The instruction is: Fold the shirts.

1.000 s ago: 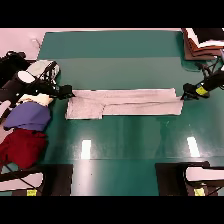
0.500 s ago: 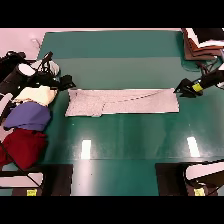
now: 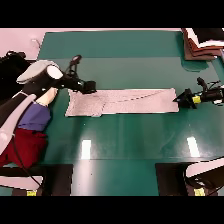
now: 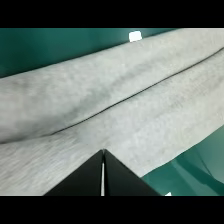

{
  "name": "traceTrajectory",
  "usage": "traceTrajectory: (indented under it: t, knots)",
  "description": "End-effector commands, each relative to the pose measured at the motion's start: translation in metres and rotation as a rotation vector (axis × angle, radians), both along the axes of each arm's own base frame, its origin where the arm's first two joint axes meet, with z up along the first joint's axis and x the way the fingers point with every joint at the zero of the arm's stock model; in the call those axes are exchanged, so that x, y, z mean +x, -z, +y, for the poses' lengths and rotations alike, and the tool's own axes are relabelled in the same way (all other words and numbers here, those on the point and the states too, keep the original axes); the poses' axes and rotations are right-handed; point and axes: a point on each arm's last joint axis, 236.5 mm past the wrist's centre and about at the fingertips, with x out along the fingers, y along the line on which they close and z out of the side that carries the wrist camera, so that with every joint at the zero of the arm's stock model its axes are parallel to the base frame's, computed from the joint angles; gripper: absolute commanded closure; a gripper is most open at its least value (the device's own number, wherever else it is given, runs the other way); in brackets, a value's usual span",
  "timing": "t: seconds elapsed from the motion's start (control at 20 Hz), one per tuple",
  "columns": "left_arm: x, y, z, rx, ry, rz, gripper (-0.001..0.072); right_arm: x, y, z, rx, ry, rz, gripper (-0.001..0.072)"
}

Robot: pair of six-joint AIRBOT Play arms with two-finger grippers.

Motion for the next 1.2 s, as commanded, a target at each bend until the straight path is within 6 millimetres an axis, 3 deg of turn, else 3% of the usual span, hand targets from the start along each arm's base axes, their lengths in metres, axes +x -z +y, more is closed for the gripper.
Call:
traceTrajectory:
  t: [0.0, 0.1, 0.25, 0.35, 0.55, 0.65, 0.85, 1.05, 1.15]
  knots:
    - [0.003, 0.013, -0.042, -0.017, 0.023, -0.001, 0.0685, 0.019, 0.0, 0.024, 0.03, -0.028, -0.07, 0.054]
    - [0.007, 0.022, -0.066, -0.023, 0.054, 0.013, 0.0686, 0.024, -0.016, 0.037, 0.037, -0.095, -0.1, 0.0698]
    - [0.014, 0.032, -0.101, -0.03, 0.103, 0.008, 0.0686, 0.034, -0.073, 0.057, 0.019, -0.213, -0.207, 0.0698]
    - [0.017, 0.041, -0.121, -0.034, 0.135, 0.015, 0.0686, 0.041, -0.125, 0.074, -0.021, -0.265, -0.309, 0.0698]
    - [0.016, 0.059, -0.15, -0.047, 0.163, 0.051, 0.0686, 0.044, -0.223, 0.129, -0.091, -0.349, -0.523, 0.0698]
    - [0.013, 0.066, -0.156, -0.052, 0.168, 0.063, 0.0685, 0.036, -0.256, 0.165, -0.091, -0.402, -0.603, 0.0698]
    - [0.007, 0.07, -0.157, -0.044, 0.185, 0.082, 0.0685, 0.023, -0.295, 0.221, -0.075, -0.503, -0.712, 0.0698]
    - [0.005, 0.069, -0.149, -0.009, 0.22, 0.088, 0.0686, 0.015, -0.306, 0.255, -0.049, -0.556, -0.752, 0.0698]
    - [0.02, 0.05, -0.129, 0.026, 0.237, 0.068, 0.0686, 0.012, -0.307, 0.274, -0.033, -0.585, -0.768, 0.0698]
